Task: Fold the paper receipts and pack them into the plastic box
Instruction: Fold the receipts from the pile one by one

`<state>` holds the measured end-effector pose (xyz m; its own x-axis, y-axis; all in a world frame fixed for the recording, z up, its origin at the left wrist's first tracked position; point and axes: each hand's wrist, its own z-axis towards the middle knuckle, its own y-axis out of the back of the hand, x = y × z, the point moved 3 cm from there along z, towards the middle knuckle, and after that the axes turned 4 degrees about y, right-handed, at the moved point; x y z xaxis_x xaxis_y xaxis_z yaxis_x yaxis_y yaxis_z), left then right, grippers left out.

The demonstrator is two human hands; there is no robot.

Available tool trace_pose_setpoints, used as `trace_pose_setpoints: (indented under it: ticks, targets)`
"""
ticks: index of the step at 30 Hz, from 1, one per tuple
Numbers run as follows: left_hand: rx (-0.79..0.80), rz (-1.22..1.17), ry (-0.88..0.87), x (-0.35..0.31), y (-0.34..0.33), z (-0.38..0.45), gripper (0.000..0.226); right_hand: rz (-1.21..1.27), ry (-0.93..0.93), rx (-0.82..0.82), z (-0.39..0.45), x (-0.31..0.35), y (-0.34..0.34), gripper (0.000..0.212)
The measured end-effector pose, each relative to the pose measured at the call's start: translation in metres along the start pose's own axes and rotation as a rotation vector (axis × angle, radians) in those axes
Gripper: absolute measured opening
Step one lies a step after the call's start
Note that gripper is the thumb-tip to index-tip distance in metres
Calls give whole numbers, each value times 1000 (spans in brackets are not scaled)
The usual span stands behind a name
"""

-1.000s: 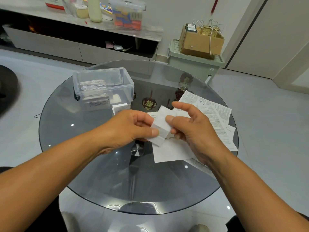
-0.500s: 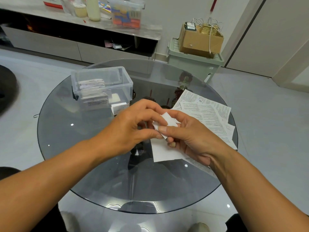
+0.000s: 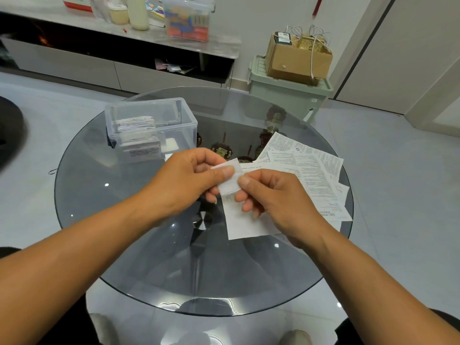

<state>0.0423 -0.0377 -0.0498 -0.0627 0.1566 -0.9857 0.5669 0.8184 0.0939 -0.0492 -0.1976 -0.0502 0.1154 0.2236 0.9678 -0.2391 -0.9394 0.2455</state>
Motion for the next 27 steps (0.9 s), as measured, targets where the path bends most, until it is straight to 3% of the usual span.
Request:
trace_pose_setpoints:
  ticks: [4,9,12,15,18,21,27]
  targets:
    - [-10,64,149,4,11,4,14,15,-44,34,3,-1,-1,26]
    - [-186,518,168,-1,55,7,16,-468,34,-157,10,-1,31,19]
    - [-290,905,99,4,66,3,36,-616,-43,-176,13,-7,45,22]
    - [-337,1135,-86,0,59,-1,34,-632,-101,-195,15,-9,50,27]
    - [-209,1106,-370,-2,34,-7,23,-502,-112,-227,16,-7,50,29]
    - [47,1135,-559,3,5,-13,37,-365,-153,-228,16,-6,49,28]
    - [205,1037,-486,14,-5,-9,28,-35,-220,-217,15,-1,46,23]
